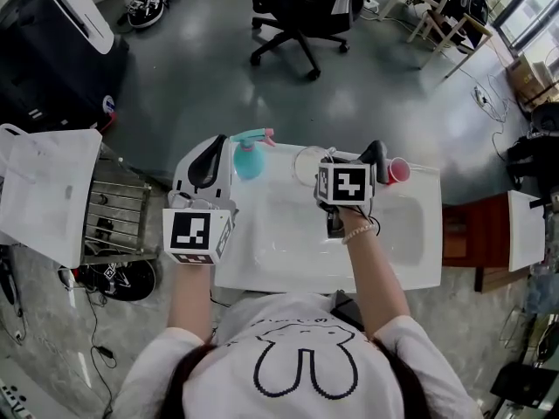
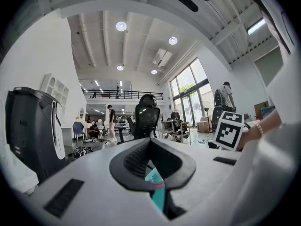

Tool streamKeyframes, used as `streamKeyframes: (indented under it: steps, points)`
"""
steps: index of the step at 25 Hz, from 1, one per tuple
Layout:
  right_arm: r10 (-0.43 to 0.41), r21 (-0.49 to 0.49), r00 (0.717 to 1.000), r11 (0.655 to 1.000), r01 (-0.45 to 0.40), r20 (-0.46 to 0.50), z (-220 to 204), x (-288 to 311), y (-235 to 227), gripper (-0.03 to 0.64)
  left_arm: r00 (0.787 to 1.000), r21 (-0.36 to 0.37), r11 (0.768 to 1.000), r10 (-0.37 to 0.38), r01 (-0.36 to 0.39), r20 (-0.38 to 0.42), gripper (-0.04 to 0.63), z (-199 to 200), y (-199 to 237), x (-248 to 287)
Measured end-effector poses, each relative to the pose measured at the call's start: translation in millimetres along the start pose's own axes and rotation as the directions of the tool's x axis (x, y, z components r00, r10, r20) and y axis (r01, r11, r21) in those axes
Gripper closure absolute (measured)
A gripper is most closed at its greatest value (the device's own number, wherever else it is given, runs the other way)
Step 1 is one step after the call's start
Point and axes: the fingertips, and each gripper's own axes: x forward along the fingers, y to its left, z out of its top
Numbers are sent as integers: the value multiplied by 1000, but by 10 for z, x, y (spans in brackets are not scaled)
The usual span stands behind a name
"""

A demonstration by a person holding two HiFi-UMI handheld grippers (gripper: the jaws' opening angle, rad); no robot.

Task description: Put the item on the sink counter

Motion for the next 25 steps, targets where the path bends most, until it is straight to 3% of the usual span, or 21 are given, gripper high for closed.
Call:
streamKeyframes:
  steps: [14,25]
  points:
    - [-37,14,982,999,40,-185,-138,529,26,572,999,-14,1000,-12,11,-32,584,-171,24,36]
    - [-27,78,975,996,45,-222,-210,711,29,573,999,-3,1000,-14,14,-41,584,-215,99,16]
